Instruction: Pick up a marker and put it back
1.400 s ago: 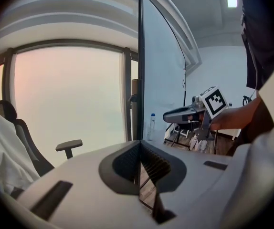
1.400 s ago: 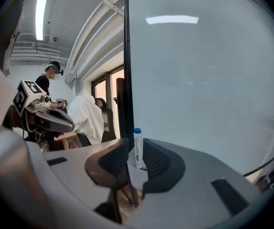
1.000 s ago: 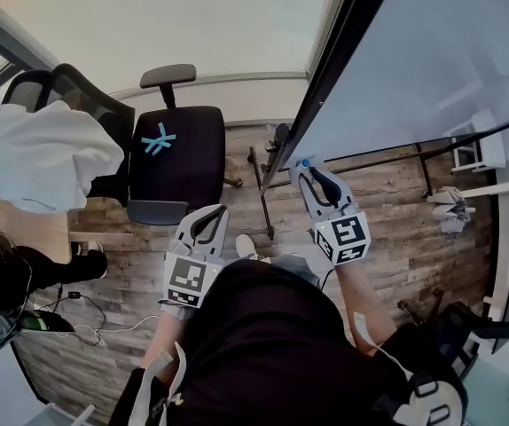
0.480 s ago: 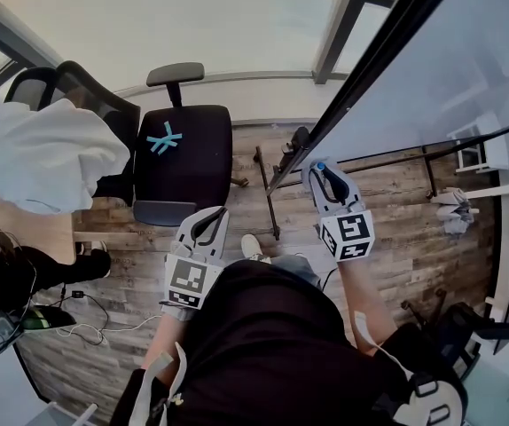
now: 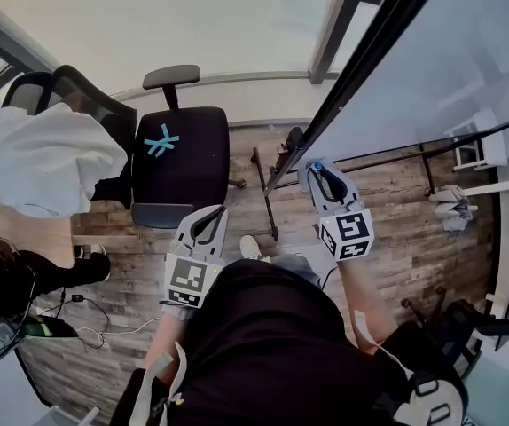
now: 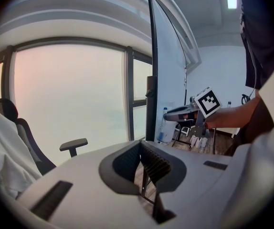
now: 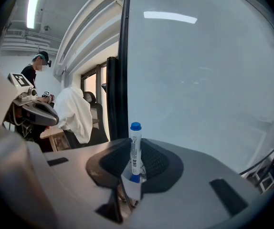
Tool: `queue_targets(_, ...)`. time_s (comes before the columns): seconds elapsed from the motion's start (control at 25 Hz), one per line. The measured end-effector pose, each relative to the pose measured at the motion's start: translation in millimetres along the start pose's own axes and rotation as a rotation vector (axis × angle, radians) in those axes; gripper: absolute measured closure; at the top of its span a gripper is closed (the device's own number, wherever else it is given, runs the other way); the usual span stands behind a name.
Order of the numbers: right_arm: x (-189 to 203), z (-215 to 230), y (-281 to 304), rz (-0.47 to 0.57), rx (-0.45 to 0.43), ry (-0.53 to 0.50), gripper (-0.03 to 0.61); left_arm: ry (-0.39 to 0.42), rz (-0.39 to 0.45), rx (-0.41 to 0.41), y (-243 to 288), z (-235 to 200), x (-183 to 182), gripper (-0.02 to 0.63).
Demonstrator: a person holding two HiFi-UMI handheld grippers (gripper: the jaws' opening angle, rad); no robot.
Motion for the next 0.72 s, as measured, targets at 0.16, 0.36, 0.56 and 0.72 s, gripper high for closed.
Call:
queue_targets(0.16,-5,3,-3,0.013,-0.007,0.001,0.502,0.002,0.011,0.000,3,2,-5,0.604)
queue_targets(0.36,-13,9,-12,0.033,-0.014,0.002,0.502,0.004,0.021,0.005,7,10,-10,0.604)
queue_targets(0.56,-22,15,-23,0.056,-0.018,0.007,0.502,0.006,0.027,0.011,13,19,-13,0.604)
queue_targets(0.72,-33,20,-37,0.086,-0.019,0.008,0.502,0.011,0.038,0.019,17,28,-20,0.604)
Point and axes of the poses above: the fingertips, and each gripper's own axes: y forward along the fingers, z to its right, x out of its underside, the point moved 9 cm from there along -y, backward along the fingers, and after that the axes turned 3 degrees about -y, right-handed, at the moved point
